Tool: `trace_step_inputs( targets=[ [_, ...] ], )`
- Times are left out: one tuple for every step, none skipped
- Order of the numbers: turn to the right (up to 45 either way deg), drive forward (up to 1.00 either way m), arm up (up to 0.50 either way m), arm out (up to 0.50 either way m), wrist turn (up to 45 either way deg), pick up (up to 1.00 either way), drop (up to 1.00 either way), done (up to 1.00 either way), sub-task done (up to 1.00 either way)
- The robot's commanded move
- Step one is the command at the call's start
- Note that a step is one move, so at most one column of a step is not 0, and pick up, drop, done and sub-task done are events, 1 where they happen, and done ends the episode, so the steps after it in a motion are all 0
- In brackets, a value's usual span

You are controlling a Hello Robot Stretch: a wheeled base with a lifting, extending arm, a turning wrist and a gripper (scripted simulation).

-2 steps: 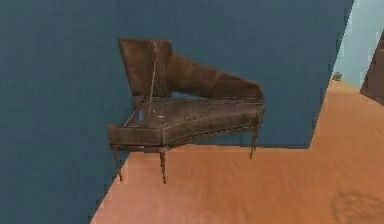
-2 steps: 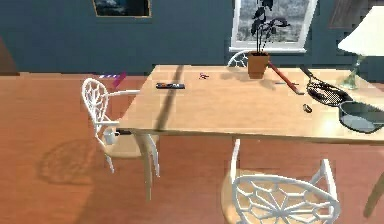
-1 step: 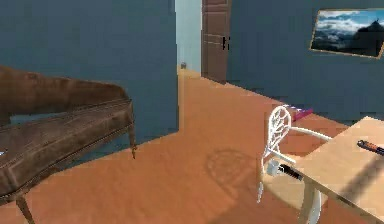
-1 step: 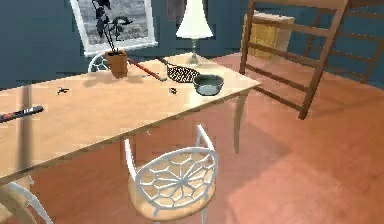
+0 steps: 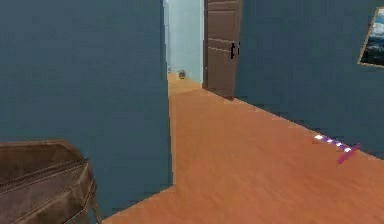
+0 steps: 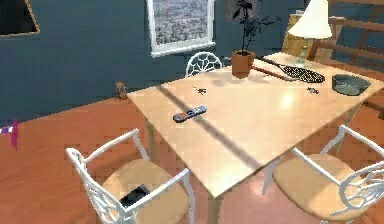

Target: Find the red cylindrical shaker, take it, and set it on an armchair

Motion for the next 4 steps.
trace_step_inputs(
  targets=[
    [0.0, 0.80, 0.00, 0.00, 0.0, 0.00, 0.00, 0.00, 0.00],
    [18.0, 0.00, 0.00, 0.00, 0.0, 0.00, 0.00, 0.00, 0.00],
    [0.0, 0.70, 0.00, 0.00, 0.0, 0.00, 0.00, 0.00, 0.00],
    [36.0, 0.00, 0.00, 0.00, 0.0, 0.00, 0.00, 0.00, 0.00]
  ],
)
